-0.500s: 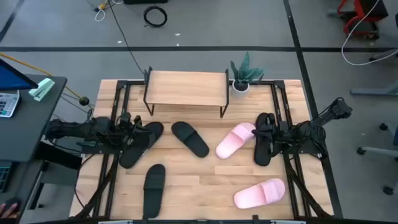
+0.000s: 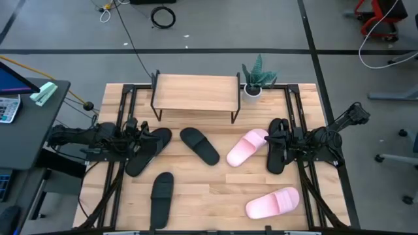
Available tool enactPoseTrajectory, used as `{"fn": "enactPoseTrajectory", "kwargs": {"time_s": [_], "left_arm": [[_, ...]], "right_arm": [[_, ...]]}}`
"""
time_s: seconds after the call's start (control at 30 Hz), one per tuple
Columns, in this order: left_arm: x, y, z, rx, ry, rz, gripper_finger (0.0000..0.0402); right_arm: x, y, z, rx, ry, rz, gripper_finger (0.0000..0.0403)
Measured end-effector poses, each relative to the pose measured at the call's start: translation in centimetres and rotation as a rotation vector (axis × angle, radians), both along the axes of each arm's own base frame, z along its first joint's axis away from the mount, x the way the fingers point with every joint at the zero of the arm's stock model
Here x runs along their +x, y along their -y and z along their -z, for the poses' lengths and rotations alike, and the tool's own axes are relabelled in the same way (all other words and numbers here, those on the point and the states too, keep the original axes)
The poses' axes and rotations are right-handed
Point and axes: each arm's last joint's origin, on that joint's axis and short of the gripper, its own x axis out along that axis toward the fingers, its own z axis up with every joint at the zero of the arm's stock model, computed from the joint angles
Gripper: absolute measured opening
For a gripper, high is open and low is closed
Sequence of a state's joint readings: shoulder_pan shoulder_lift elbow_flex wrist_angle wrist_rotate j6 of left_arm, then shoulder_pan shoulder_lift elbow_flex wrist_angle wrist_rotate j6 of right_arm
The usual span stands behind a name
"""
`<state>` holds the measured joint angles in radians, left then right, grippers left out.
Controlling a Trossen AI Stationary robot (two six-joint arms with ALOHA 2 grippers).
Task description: Pick and place slides into the shelf
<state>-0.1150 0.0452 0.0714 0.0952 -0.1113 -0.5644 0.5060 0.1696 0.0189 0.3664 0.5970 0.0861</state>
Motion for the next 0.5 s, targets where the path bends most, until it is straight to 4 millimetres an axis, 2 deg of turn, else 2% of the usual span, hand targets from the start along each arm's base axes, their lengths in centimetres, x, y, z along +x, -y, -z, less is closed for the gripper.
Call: {"fn": "enactPoseTrajectory", "kwargs": {"time_s": [0.5], "left_arm": [[0.0,0.0,0.0,0.0,0.0,0.0,0.0028]], "right_arm": [[0.0,0.0,0.0,0.0,0.0,0.0,0.0016]]}}
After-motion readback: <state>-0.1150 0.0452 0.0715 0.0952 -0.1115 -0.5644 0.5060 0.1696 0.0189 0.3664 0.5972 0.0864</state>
